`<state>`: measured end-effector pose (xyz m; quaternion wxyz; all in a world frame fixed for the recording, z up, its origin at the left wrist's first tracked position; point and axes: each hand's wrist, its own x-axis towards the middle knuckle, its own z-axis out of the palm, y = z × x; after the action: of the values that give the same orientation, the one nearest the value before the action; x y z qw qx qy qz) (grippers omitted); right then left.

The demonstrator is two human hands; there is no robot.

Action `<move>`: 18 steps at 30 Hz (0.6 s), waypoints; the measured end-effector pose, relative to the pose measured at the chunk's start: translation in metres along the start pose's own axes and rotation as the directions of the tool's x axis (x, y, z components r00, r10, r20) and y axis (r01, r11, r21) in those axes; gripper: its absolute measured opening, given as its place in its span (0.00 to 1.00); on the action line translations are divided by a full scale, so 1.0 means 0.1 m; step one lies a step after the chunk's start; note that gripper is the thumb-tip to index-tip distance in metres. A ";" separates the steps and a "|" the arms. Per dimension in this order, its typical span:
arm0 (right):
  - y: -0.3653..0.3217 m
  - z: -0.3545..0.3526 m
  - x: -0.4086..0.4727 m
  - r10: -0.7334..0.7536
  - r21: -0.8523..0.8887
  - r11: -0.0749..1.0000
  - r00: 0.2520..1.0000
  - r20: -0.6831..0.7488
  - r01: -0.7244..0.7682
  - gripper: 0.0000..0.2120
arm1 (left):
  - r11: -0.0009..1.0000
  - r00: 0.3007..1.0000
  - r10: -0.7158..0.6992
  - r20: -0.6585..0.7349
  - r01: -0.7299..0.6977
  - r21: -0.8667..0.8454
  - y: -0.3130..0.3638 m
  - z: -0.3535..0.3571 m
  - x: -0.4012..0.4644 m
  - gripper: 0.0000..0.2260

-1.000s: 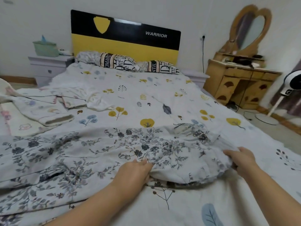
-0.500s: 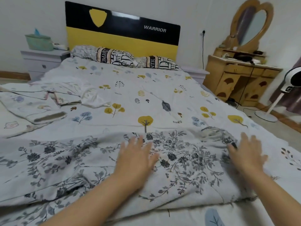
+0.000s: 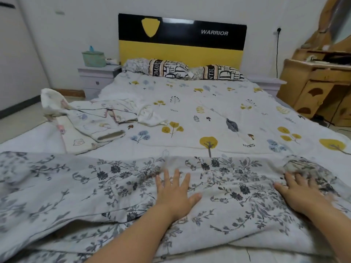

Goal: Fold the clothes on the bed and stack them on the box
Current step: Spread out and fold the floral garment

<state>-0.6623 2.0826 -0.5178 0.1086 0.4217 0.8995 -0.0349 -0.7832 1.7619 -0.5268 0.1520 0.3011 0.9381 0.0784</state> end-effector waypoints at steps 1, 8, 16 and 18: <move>-0.11 -0.10 -0.15 0.012 -0.014 1.000 0.998 -0.064 -0.013 0.37 | 0.997 0.999 0.034 -0.016 -0.035 -0.070 -0.01 -0.07 -0.05 0.30; -0.95 -0.28 -1.11 -0.321 0.023 0.933 0.860 -0.396 0.359 0.23 | 0.970 0.937 0.167 -0.306 -0.212 -0.120 -0.42 -0.51 -0.79 0.18; -1.82 0.01 -2.01 -0.664 0.116 0.707 0.711 -0.232 0.698 0.17 | 0.980 0.973 -0.031 -0.230 0.076 0.186 -1.46 -0.64 -1.68 0.41; -1.95 0.05 -2.10 -0.668 0.095 0.718 0.721 -0.183 0.690 0.16 | 0.959 0.982 -0.107 -0.156 0.144 0.245 -1.72 -0.58 -1.89 0.46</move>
<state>-0.6804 1.7991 -0.4814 -0.0065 0.0703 0.9910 -0.1138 -0.7501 1.5086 -0.4681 0.0498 0.2516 0.9660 -0.0318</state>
